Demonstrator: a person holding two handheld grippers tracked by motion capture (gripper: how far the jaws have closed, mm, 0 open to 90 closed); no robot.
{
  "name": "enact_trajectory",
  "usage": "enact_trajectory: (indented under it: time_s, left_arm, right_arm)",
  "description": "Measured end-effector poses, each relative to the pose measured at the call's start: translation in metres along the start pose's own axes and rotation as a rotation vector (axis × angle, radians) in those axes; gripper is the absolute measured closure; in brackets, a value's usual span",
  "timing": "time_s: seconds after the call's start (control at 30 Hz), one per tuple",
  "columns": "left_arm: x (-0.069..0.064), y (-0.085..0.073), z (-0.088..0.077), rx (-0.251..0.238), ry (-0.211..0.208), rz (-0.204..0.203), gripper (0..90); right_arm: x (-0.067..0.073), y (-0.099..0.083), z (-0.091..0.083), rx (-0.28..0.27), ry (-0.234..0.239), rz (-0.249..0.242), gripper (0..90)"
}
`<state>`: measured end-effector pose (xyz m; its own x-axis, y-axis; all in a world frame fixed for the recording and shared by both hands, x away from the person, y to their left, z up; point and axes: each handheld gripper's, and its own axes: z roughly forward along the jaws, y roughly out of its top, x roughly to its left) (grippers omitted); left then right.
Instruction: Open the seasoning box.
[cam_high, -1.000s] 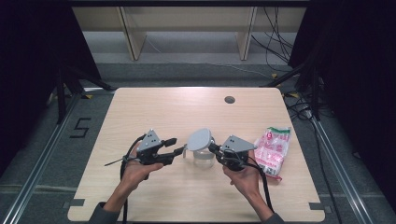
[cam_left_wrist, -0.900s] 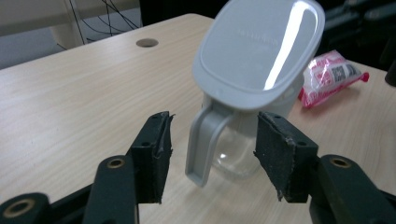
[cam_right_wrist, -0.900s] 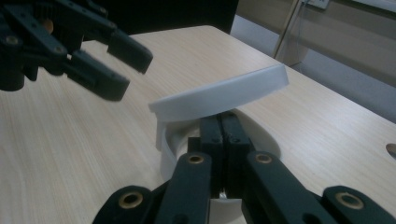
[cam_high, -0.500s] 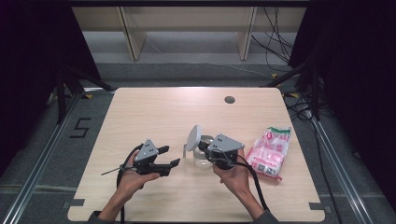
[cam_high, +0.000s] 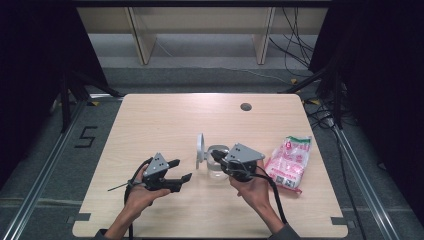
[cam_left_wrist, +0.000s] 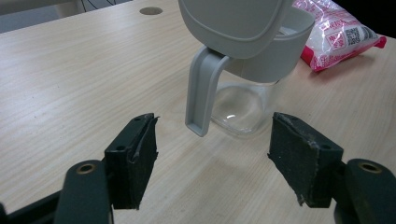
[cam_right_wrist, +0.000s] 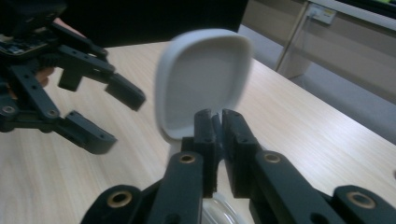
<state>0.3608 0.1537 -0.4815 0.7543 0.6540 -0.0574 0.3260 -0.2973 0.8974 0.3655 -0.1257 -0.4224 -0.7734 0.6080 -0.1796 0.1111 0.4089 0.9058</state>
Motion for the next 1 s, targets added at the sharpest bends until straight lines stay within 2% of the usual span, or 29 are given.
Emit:
enact_trajectory:
  time_s: [0.07, 0.1, 0.2, 0.23, 0.27, 0.37, 0.4, 0.43, 0.47, 0.53, 0.6, 0.63, 0.67, 0.73, 0.77, 0.8, 0.87, 0.93, 1.0]
  left_arm:
    - [-0.001, -0.001, 0.0, -0.003, 0.003, -0.009, 30.9]
    - [-0.003, -0.002, 0.001, -0.006, 0.001, -0.03, 30.8]
    - [-0.003, -0.003, 0.001, 0.0, 0.005, -0.008, 30.5]
    - [-0.003, -0.004, 0.001, 0.004, 0.001, -0.005, 30.5]
    - [-0.004, -0.005, 0.002, 0.008, -0.002, -0.026, 30.4]
    - [-0.005, -0.006, 0.002, 0.008, 0.003, -0.035, 30.2]
    - [-0.005, -0.006, 0.002, 0.01, 0.001, -0.024, 30.1]
    - [-0.005, -0.007, 0.002, 0.011, 0.003, -0.026, 30.1]
    - [-0.005, -0.007, 0.002, 0.014, 0.004, -0.029, 30.0]
    - [-0.005, -0.008, 0.002, 0.013, 0.004, -0.029, 29.8]
    - [-0.005, -0.008, 0.002, 0.009, 0.008, -0.033, 29.7]
    - [-0.005, -0.009, 0.002, 0.011, 0.007, -0.035, 29.7]
    - [-0.004, -0.009, 0.002, 0.01, 0.005, -0.019, 29.7]
    - [-0.004, -0.009, 0.002, 0.008, 0.007, -0.023, 29.5]
    - [-0.006, -0.009, 0.001, 0.011, 0.008, -0.044, 29.3]
    - [-0.007, -0.009, 0.001, 0.006, 0.0, -0.042, 28.9]
    - [-0.01, -0.009, 0.0, 0.005, 0.001, -0.039, 28.6]
    - [-0.011, -0.009, 0.0, 0.003, -0.003, -0.037, 28.5]
    - [-0.012, -0.009, 0.0, 0.009, -0.001, -0.037, 28.4]
  right_arm:
    - [-0.006, -0.006, -0.009, 0.009, -0.01, 0.003, 80.3]
    - [-0.01, -0.01, -0.014, 0.012, -0.027, 0.013, 78.2]
    - [-0.022, -0.021, -0.03, 0.016, -0.071, 0.009, 74.5]
    - [-0.024, -0.025, -0.036, 0.022, -0.073, 0.047, 73.0]
    - [-0.028, -0.028, -0.041, 0.022, -0.083, 0.056, 70.8]
    - [-0.038, -0.04, -0.055, 0.014, -0.128, 0.081, 65.1]
    - [-0.038, -0.043, -0.061, 0.032, -0.132, 0.126, 62.7]
    - [-0.042, -0.047, -0.064, 0.036, -0.129, 0.129, 60.6]
    - [-0.045, -0.051, -0.068, 0.034, -0.148, 0.114, 60.6]
    - [-0.049, -0.058, -0.074, 0.034, -0.188, 0.118, 58.3]
    - [-0.055, -0.063, -0.081, 0.054, -0.204, 0.127, 54.1]
    - [-0.057, -0.066, -0.084, 0.051, -0.213, 0.147, 52.4]
    - [-0.057, -0.068, -0.088, 0.075, -0.213, 0.192, 50.5]
    - [-0.062, -0.074, -0.093, 0.066, -0.225, 0.204, 48.9]
    - [-0.065, -0.077, -0.098, 0.076, -0.243, 0.222, 47.2]
    - [-0.068, -0.08, -0.101, 0.082, -0.251, 0.212, 45.3]
    - [-0.071, -0.086, -0.109, 0.083, -0.288, 0.276, 43.2]
    - [-0.078, -0.092, -0.115, 0.079, -0.299, 0.287, 40.0]
    - [-0.08, -0.097, -0.121, 0.101, -0.331, 0.29, 37.4]
